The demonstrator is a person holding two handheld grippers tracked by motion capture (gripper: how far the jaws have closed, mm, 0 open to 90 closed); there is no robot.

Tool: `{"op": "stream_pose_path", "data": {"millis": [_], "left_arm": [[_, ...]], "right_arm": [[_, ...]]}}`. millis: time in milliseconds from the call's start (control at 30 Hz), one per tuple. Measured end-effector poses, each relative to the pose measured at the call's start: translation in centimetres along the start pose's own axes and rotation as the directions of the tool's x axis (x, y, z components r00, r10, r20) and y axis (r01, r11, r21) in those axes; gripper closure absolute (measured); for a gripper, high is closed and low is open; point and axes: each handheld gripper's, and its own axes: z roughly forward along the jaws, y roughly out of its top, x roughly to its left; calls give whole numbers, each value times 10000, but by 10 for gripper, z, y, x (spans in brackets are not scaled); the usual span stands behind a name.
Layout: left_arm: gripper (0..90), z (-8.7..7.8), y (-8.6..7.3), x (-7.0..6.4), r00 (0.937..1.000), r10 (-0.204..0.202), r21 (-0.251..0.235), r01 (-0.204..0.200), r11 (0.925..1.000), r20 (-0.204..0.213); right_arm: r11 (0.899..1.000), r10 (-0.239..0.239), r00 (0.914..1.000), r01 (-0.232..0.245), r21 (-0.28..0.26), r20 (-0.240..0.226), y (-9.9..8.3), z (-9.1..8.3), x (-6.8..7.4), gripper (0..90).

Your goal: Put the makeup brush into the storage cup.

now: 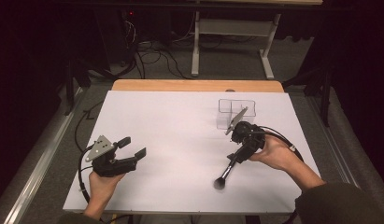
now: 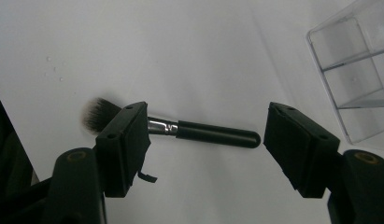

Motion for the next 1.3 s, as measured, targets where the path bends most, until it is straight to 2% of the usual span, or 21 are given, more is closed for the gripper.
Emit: {"op": "stream_pose_path", "data": {"millis": [267, 633, 1300], "left_arm": [[238, 0, 0, 0, 10000, -26, 10, 26, 10000, 14], [237, 0, 0, 0, 10000, -42, 8, 42, 10000, 35], [238, 0, 0, 0, 10000, -35, -16, 35, 10000, 12]], "right_arm": [[9998, -27, 10000, 28, 179, -70, -2, 6, 0, 327], [9980, -334, 9993, 344, 522, -190, -4, 18, 2, 323], [9944, -711, 9963, 746, 754, -478, -7, 37, 3, 316]]}}
